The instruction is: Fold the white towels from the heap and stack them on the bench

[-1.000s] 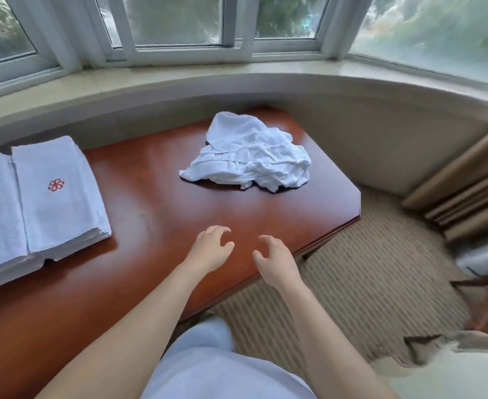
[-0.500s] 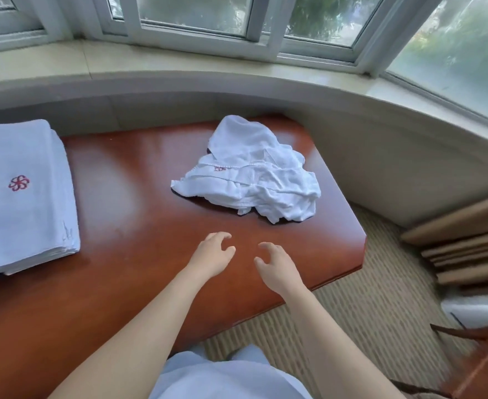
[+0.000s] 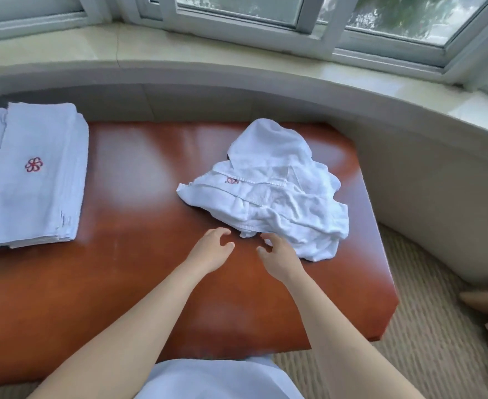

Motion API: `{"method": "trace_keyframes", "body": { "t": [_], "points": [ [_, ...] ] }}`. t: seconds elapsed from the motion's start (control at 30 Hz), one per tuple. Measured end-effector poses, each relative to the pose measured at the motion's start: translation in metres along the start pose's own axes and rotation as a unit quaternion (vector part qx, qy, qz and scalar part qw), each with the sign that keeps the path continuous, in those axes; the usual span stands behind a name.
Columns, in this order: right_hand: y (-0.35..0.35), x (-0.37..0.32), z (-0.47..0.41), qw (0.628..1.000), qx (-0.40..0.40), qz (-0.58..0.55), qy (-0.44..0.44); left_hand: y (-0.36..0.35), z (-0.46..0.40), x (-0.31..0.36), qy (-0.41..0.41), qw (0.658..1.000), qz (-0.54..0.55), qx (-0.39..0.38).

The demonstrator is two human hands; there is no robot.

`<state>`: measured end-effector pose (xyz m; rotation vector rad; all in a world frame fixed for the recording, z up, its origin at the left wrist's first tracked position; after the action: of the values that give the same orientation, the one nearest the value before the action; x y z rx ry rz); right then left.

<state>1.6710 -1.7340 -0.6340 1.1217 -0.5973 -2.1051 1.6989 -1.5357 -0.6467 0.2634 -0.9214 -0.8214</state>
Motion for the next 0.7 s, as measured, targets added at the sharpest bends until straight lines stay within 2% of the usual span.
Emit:
{"method": "trace_keyframes", "body": {
  "t": [0.2,0.33,0.7],
  "points": [
    [0.055,0.045,-0.077,0.999,-0.048,0.008,0.014,-0.033,-0.043,0.056,0.093,0.99,0.107,0.005],
    [0.08,0.064,-0.126,0.998,-0.05,0.035,0.022,-0.05,-0.07,0.083,0.124,0.981,0.152,0.004],
    [0.087,0.072,-0.195,0.993,-0.044,0.105,0.029,-0.069,-0.109,0.102,0.204,0.941,0.267,0.029]
  ]
}}
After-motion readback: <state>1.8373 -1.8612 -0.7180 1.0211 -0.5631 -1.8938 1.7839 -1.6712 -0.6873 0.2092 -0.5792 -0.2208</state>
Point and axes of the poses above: each hand's wrist, its own z-axis away from the middle knuckle, its own y-axis out of the back of the hand, x = y × z, the point moved 4 cm from there along -z, towards the middle knuckle, and after that the axes turned 1 degree about y, right-handed, at the moved point
